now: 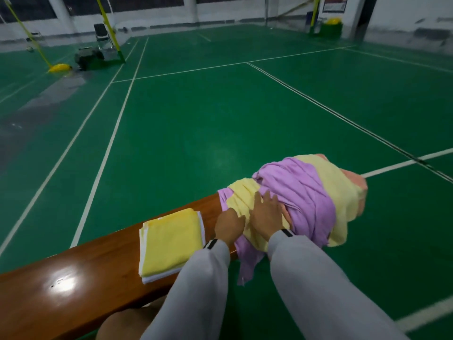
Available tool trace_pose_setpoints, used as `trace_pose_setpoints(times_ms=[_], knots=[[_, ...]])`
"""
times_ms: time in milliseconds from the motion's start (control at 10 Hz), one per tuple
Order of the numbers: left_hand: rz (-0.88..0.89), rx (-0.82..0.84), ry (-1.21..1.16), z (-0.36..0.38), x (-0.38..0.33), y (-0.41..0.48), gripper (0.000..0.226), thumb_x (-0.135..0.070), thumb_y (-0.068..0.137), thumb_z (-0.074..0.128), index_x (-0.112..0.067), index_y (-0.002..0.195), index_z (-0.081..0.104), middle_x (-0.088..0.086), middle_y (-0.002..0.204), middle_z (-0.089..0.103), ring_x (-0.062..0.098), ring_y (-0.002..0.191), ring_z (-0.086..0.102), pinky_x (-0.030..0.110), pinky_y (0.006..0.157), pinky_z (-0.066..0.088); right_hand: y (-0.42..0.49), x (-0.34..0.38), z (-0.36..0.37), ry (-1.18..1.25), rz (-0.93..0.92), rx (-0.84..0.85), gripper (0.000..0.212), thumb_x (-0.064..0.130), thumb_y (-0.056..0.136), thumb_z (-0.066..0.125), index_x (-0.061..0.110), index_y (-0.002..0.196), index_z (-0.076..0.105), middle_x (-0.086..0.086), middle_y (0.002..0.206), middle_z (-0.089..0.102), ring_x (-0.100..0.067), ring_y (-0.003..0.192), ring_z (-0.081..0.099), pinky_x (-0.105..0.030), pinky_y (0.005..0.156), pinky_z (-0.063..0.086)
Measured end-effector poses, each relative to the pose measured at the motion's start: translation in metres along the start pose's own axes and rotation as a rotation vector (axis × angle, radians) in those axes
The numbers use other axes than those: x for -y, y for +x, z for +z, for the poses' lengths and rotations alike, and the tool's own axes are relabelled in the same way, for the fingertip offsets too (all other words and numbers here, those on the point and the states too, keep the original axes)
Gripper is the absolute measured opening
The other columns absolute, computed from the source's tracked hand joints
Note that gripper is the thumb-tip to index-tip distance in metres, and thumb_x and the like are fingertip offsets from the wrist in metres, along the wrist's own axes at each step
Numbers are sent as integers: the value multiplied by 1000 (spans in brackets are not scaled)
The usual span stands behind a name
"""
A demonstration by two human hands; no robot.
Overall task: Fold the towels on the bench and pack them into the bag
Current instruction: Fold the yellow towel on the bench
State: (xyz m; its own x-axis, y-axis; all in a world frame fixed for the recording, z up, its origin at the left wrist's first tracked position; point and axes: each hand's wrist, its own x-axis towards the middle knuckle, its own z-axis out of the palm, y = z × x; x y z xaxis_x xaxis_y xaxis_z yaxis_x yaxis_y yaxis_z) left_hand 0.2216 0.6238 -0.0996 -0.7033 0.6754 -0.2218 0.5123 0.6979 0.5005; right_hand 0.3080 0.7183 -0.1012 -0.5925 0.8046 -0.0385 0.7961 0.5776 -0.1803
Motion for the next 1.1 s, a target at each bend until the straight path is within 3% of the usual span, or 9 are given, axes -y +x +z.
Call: trace_pose_setpoints(times_ms=[100,300,500,600,700,800,900,1000,1100], knots=[[-117,13,-86,12,-9,6,76,-68,87,55,-10,136,49,11,126,65,37,112,63,41,96,52,8,-18,1,54,16,5,40,33,96,59,9,128,57,-15,128,63,-33,115,61,-38,95,47],[-123,36,-231,-12,-30,11,39,-46,95,53,-10,95,68,14,110,71,35,100,64,34,92,49,24,-21,-33,298,-116,3,16,27,93,60,12,98,60,-16,102,68,-35,95,64,-36,75,45],[-59,-212,-138,-85,-46,4,43,-39,95,56,-5,72,65,13,73,62,35,77,63,32,65,43,45,15,-122,1021,187,184,12,23,101,50,12,102,55,-12,101,59,-25,91,56,-35,84,48],[-80,-217,-568,-116,-55,-8,35,-31,100,55,-8,76,64,4,67,58,26,71,60,25,52,42,36,38,-159,1708,208,266,22,21,106,48,5,96,59,-17,95,65,-26,81,63,-32,68,56],[-104,115,-1459,-147,-70,-29,52,-53,106,38,-12,118,67,11,102,73,25,91,69,29,70,57,17,45,-187,2238,168,346,39,39,107,42,9,94,64,-15,92,70,-30,86,67,-38,72,57],[-50,259,-1463,-147,-64,-39,65,-65,101,37,-12,124,68,13,116,73,27,105,68,37,86,55,3,52,-171,1998,280,233,34,37,106,43,11,113,65,-17,114,69,-27,93,64,-45,93,54],[2,263,-1144,-138,-61,-54,30,-35,101,57,-7,105,66,20,110,68,28,95,65,34,79,56,-14,52,-153,1493,332,258,31,25,101,45,4,119,60,-14,112,66,-28,95,64,-46,87,57],[0,348,-1172,-141,-61,-62,54,-55,102,50,-4,106,69,23,107,70,34,95,70,41,77,60,-26,47,-155,1312,283,516,42,51,90,57,16,112,64,-7,102,69,-29,88,68,-44,72,61],[-50,348,-1056,-163,-70,-59,103,-96,73,40,-9,119,72,21,120,71,31,102,73,46,87,61,-14,63,-165,1373,305,508,62,61,85,60,16,127,63,-10,116,70,-32,96,67,-48,82,58]])
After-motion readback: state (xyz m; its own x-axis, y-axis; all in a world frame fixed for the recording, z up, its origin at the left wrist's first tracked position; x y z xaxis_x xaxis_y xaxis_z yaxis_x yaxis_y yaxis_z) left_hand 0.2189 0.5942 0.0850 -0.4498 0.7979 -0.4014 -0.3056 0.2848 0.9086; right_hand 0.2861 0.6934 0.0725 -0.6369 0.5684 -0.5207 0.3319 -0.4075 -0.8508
